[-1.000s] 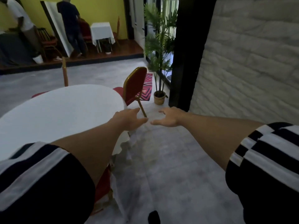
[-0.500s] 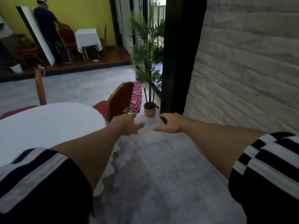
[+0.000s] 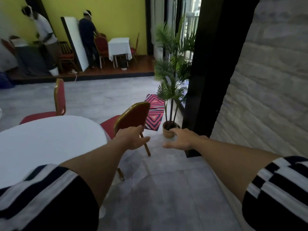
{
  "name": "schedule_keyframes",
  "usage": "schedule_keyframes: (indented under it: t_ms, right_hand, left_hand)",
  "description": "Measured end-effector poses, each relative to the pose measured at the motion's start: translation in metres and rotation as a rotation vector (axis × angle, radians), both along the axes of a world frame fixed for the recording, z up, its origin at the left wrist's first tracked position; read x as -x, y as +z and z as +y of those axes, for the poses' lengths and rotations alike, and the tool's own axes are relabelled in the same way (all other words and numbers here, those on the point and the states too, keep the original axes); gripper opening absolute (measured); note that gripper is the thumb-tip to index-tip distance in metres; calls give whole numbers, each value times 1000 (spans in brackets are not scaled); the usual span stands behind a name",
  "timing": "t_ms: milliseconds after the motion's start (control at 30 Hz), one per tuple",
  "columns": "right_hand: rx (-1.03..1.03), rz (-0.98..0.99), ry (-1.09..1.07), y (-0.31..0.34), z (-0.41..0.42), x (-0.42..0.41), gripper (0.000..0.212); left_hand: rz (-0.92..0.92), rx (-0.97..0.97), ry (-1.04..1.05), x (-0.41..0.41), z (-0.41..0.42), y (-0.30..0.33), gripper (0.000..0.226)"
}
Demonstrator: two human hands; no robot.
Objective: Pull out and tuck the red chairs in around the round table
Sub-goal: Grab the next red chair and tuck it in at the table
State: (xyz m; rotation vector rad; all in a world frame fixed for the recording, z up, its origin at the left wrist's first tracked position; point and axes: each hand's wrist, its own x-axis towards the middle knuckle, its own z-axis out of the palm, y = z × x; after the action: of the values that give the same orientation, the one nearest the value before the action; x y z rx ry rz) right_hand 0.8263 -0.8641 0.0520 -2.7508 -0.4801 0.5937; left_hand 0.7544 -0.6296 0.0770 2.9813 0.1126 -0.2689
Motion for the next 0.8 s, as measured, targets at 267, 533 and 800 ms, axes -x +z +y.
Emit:
schedule_keyframes:
  t_ms: [267,533,800]
  right_hand:
    - [10,-20,150,4,13,-117,116]
    - [10,-22,209,-8,71,-244,130]
    - [-36,27,255,-16,141,-348,120]
  left_hand:
    - [-12,84,141,-102,2,-8,84]
    - [-11,173,193,-224,54,-36,93]
    - [21,171,173,-308,123,-67,97]
